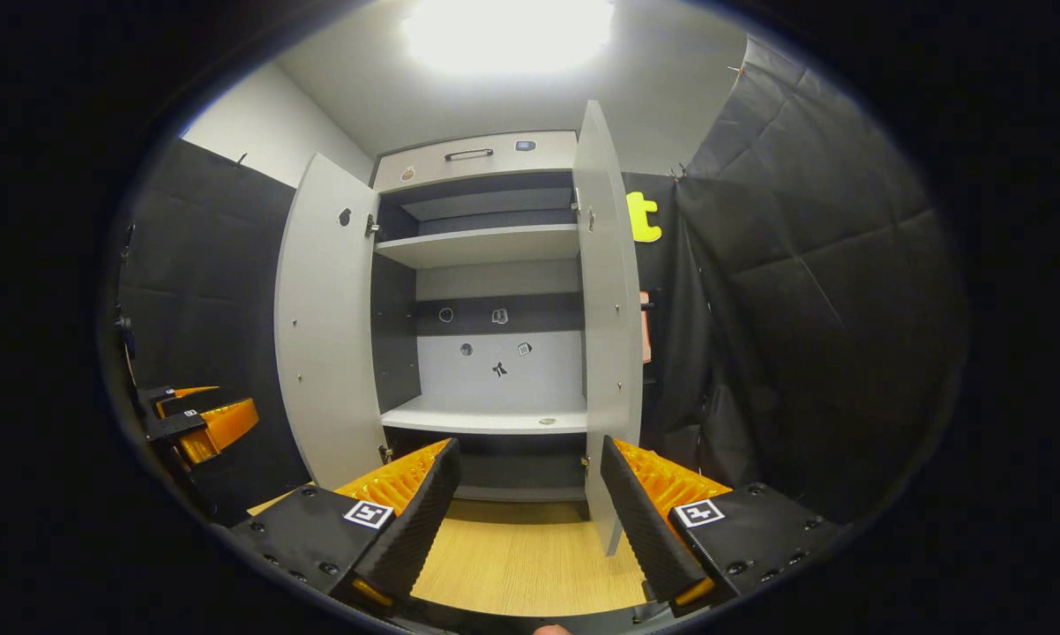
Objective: Open the right door of the double-door shoe cabinet with the right hand, and open the left door with the left hand.
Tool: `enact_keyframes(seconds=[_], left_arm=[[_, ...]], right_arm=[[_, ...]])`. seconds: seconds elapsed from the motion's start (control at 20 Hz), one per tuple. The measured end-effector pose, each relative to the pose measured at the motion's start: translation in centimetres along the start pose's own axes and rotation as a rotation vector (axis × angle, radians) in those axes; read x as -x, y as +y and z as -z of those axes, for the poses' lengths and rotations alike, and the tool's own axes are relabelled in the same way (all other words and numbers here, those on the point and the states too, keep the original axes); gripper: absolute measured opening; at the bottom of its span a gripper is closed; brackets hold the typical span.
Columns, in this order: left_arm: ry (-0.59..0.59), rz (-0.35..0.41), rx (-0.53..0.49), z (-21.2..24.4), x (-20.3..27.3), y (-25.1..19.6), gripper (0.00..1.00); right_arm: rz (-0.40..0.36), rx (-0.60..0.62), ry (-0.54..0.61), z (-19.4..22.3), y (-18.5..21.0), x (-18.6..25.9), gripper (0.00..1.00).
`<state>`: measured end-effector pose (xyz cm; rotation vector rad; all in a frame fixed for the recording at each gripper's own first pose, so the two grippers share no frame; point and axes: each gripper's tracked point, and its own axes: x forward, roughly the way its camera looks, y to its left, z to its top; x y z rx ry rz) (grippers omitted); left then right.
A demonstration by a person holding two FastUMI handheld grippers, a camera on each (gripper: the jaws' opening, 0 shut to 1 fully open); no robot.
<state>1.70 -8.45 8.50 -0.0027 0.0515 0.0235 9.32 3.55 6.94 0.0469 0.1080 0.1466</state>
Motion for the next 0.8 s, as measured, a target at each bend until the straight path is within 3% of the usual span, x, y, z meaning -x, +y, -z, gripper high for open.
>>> enact_keyframes(seconds=[0.8], left_arm=[[-0.010, -0.014, -0.001, -0.16, 0.20, 0.45, 0.88]], right_arm=[[0.003, 0.008, -0.001, 0.06, 0.41, -0.16, 1.00]])
